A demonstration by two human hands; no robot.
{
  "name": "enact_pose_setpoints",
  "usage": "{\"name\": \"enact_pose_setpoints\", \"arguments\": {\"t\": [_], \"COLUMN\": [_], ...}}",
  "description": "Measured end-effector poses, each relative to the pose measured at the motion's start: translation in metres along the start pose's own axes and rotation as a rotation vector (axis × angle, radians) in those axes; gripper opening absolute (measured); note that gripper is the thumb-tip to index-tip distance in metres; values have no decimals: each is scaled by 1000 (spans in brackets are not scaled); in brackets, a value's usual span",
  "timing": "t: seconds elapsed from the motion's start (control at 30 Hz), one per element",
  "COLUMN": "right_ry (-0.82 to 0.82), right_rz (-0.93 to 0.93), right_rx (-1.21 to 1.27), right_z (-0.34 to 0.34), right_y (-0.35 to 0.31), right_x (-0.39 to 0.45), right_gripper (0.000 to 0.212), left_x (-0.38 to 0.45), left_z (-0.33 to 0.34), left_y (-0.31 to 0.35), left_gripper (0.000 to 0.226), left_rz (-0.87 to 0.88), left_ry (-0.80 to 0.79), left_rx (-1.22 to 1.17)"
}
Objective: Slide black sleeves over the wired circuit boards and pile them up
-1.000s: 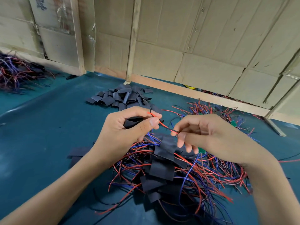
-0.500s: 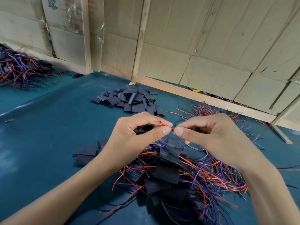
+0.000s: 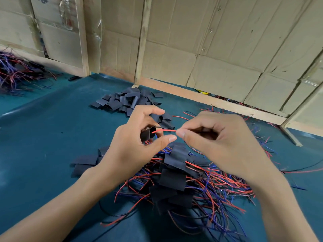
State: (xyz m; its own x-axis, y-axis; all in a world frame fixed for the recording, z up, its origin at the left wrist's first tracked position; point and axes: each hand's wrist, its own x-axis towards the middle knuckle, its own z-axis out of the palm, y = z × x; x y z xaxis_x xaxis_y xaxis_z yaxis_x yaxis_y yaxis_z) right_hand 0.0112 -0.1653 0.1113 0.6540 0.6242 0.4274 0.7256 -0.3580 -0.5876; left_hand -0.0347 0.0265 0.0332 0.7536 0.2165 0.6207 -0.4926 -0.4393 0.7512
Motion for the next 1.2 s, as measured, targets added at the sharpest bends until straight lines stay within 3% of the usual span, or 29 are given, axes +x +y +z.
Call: {"name": "enact_pose_setpoints", "arguments": {"t": [0.43, 0.6, 0.7, 0.83, 0.93, 1.03, 1.2], "right_ry": [-79, -83, -103, -128, -211, -195, -348], "right_rz": [28, -63, -83, -77, -109, -83, 9], "right_rx": [-83, -257, -406, -398, -291, -192, -249], "right_z": [1, 12, 21, 27, 33, 33, 34], "right_y": [0, -10, -15, -21, -25, -22, -4], "right_x": [1, -1, -4, -3, -4, 0, 1], "right_gripper": [12, 13, 25, 19, 15, 34, 77], "left_x": [-4, -3, 3, 8, 10, 12, 13], "left_z": [1, -5, -8, -8, -11, -18, -22], "left_y": [3, 2, 4, 11, 15, 13, 5], "left_gripper": [50, 48, 54, 31, 31, 26, 18], "left_rz": [69, 107, 118, 350, 303, 211, 35], "left_ry": [-36, -185, -254, -291, -317, -324, -237], "left_rx": [71, 301, 477, 852, 861, 822, 736]}}
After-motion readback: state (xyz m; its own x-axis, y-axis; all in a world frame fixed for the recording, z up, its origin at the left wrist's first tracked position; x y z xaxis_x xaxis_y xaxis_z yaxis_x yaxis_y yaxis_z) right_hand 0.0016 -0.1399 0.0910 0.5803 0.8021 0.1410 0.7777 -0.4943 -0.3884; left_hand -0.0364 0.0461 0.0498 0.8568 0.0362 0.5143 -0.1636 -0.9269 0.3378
